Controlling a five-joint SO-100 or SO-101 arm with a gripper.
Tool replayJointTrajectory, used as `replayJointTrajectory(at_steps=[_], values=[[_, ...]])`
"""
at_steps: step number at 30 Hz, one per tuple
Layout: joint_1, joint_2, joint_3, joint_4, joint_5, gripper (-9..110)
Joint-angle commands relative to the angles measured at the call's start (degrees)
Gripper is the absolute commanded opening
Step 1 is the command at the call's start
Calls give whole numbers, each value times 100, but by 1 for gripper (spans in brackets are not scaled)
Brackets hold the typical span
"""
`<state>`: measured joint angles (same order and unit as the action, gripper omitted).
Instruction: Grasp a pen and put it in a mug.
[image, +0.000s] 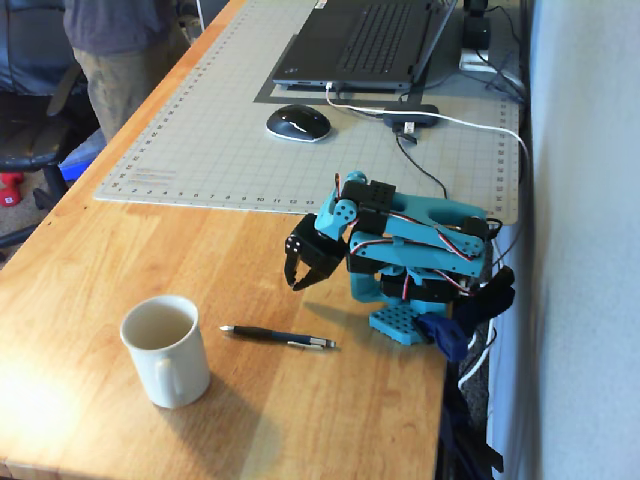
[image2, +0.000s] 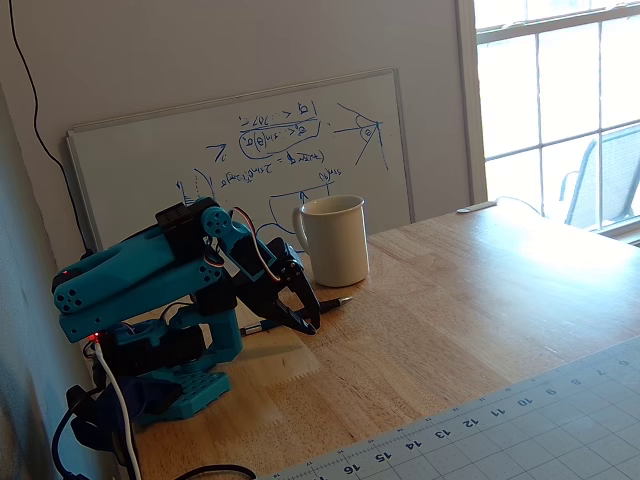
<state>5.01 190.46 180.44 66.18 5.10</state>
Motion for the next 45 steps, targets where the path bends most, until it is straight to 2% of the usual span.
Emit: replayJointTrajectory(at_steps=[1, 17, 26, 33, 45], values=[[-18, 167, -70, 18, 123, 1], [-26, 167, -70, 9, 132, 1], [-35, 70, -598, 0, 316, 1], [-431, -1644, -1960, 0, 2030, 1], [-1494, -3911, -3823, 0, 6372, 1]])
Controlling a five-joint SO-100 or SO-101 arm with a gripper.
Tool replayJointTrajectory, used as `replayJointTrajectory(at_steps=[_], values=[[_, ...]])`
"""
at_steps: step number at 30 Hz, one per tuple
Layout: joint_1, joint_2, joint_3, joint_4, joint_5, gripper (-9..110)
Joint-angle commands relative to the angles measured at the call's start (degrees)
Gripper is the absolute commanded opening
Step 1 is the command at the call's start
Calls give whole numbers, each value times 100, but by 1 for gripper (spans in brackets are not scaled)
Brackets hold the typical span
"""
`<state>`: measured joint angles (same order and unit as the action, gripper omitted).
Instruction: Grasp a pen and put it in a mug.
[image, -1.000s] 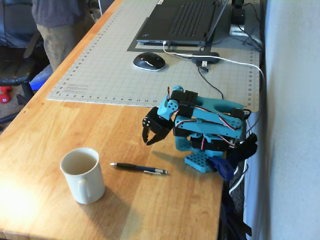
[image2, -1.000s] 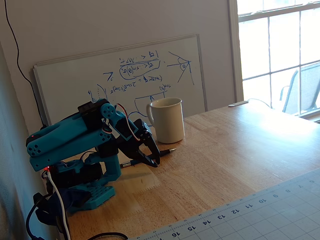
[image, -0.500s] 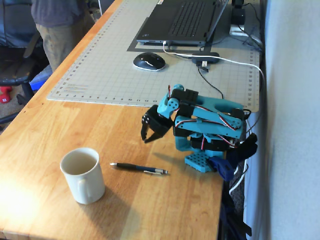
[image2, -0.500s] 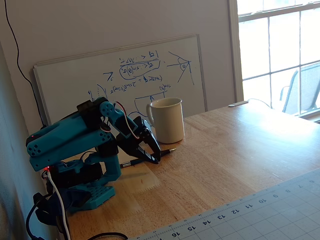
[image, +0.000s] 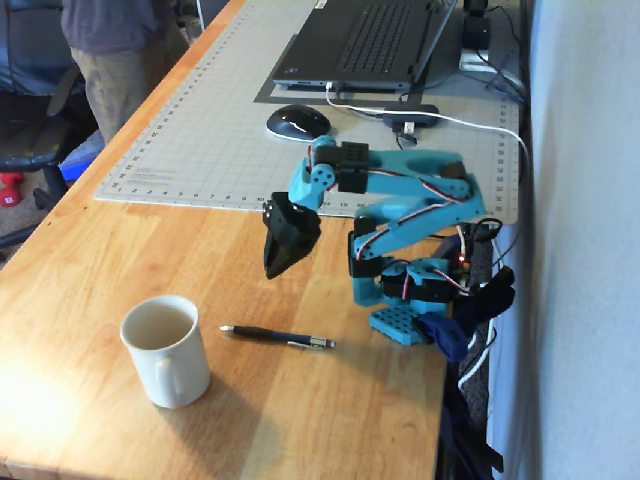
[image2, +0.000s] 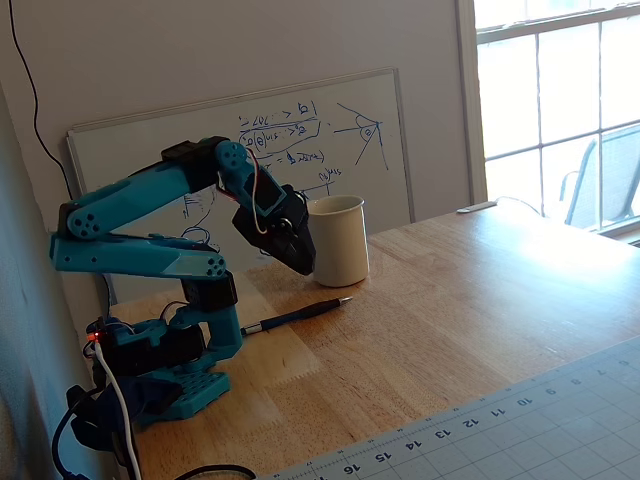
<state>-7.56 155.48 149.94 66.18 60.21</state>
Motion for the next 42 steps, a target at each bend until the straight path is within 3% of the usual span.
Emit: replayJointTrajectory(at_steps=[1, 9, 18, 31, 42], values=[[-281, -571, -870, 0, 1143, 1], [-422, -1749, -1468, -9, 3199, 13], [-589, -2777, -1608, -18, 4315, 21], [-1292, -3823, -1512, -1521, 5229, 21], [-1345, -4605, -1503, -1591, 5212, 21]])
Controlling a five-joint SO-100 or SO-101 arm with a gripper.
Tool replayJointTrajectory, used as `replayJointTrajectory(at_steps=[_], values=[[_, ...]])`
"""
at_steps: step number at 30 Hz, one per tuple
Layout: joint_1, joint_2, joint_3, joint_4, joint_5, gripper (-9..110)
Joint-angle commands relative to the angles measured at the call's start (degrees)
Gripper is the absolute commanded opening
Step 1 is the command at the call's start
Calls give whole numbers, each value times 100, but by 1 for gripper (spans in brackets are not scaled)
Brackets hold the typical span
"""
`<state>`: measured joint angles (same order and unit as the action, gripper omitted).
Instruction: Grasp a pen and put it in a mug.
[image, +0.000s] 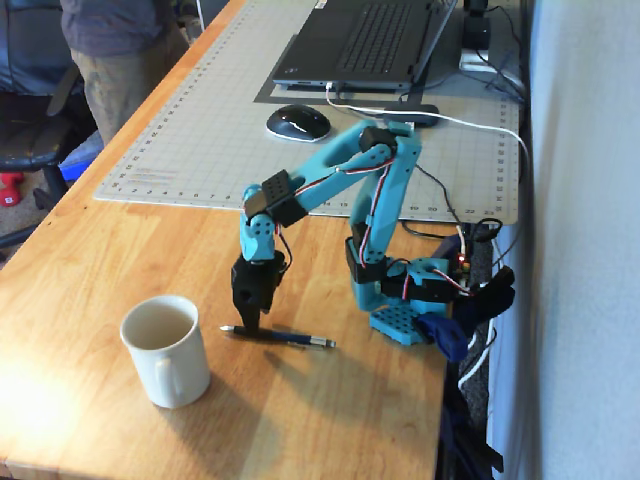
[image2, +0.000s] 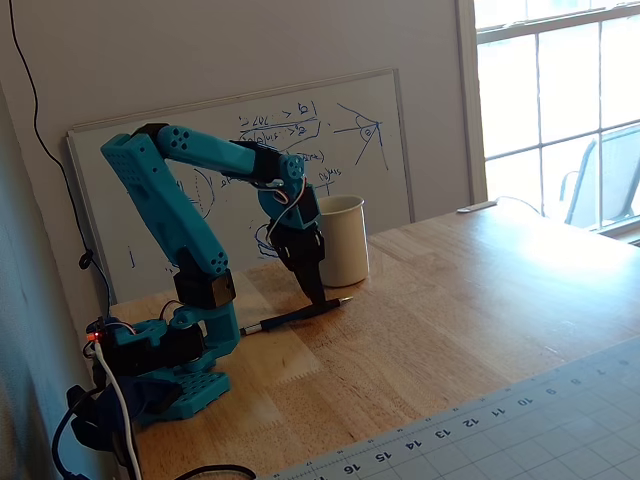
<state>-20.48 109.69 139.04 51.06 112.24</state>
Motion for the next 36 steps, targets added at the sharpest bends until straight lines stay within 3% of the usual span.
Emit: replayJointTrajectory(at_steps=[1, 13, 24, 36], values=[[-62, -62, -413, -79, 9, 21], [-255, -193, -387, -132, 79, 21], [-193, -176, -132, -141, 26, 4], [-211, -62, -229, -141, 26, 2]])
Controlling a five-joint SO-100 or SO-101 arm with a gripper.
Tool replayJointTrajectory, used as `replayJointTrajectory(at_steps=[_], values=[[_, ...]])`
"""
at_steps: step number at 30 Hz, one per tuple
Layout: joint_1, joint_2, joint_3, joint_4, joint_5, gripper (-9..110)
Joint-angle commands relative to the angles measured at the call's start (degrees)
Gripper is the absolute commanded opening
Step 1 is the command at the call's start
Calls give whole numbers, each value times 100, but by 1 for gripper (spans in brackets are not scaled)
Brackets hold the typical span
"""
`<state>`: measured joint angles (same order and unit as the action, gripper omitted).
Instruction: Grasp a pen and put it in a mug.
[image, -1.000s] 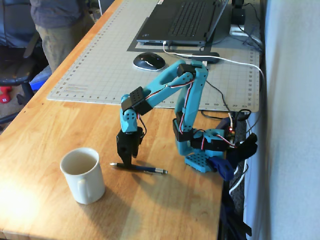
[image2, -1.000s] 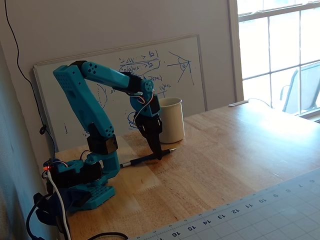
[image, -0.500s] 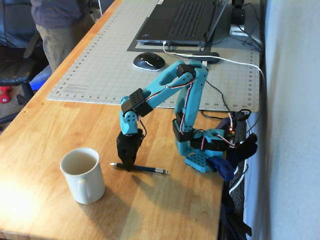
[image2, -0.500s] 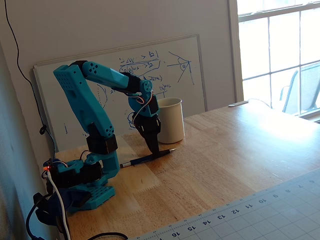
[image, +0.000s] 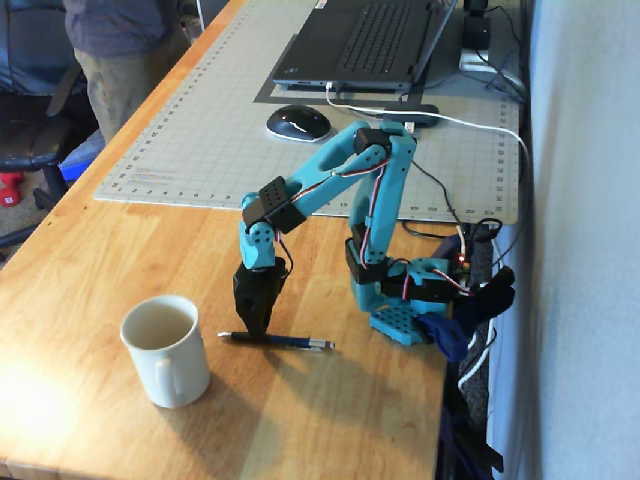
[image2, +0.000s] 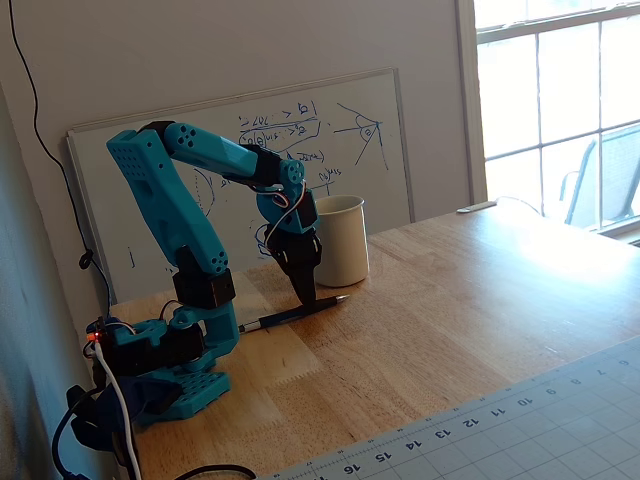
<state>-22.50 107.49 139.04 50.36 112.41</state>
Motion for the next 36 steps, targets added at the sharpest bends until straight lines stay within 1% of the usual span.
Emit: replayJointTrajectory(at_steps=[1, 9, 13, 15, 20, 25, 31, 36], values=[[-18, 255, -229, -70, 0, 2], [62, 1661, -237, -79, -18, 2], [360, 2355, -237, -97, -35, 2], [510, 2681, -237, -290, -167, 2], [791, 3261, -123, -1468, -844, 2], [958, 3489, -123, -2988, -1380, 2], [1028, 3516, -114, -4852, -1477, 2], [1011, 3542, -123, -5783, -1477, 2]])
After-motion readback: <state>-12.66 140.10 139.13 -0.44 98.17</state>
